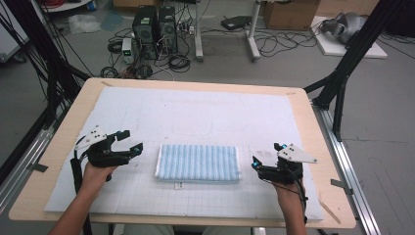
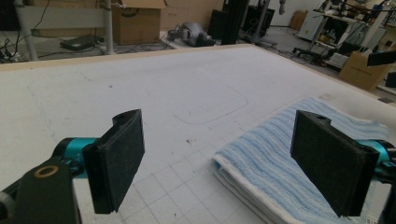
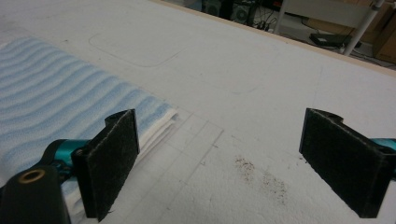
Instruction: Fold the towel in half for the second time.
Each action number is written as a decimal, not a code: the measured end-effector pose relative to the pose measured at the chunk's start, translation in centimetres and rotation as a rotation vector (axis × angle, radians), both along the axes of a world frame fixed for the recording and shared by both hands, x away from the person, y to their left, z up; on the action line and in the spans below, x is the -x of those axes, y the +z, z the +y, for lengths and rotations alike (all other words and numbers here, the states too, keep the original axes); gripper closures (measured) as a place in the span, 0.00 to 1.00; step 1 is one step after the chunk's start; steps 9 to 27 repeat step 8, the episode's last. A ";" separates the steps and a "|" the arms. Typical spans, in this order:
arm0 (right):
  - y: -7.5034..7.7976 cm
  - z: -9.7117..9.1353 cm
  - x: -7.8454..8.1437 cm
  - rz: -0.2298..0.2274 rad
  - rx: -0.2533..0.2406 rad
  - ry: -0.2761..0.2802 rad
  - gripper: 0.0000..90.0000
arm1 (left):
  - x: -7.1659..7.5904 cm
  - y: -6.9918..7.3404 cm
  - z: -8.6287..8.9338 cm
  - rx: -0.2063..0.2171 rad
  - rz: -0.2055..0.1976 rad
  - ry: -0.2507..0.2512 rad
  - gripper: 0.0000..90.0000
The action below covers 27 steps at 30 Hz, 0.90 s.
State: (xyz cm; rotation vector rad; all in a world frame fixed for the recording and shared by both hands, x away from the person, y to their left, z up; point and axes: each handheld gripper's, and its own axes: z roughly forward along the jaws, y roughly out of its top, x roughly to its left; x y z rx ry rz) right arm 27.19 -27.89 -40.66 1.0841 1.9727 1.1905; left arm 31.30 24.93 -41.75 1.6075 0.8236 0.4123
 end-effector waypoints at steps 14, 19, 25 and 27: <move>0.0 -0.1 -0.1 -0.006 -0.002 0.000 0.13 | 0.0 0.0 0.0 0.001 0.000 0.005 0.20; 0.0 -0.1 -0.1 -0.006 -0.002 0.000 0.13 | 0.0 0.0 0.0 0.001 0.000 0.005 0.20; 0.0 -0.1 -0.1 -0.006 -0.002 0.000 0.13 | 0.0 0.0 0.0 0.001 0.000 0.005 0.20; 0.0 -0.1 -0.1 -0.006 -0.002 0.000 0.13 | 0.0 0.0 0.0 0.001 0.000 0.005 0.20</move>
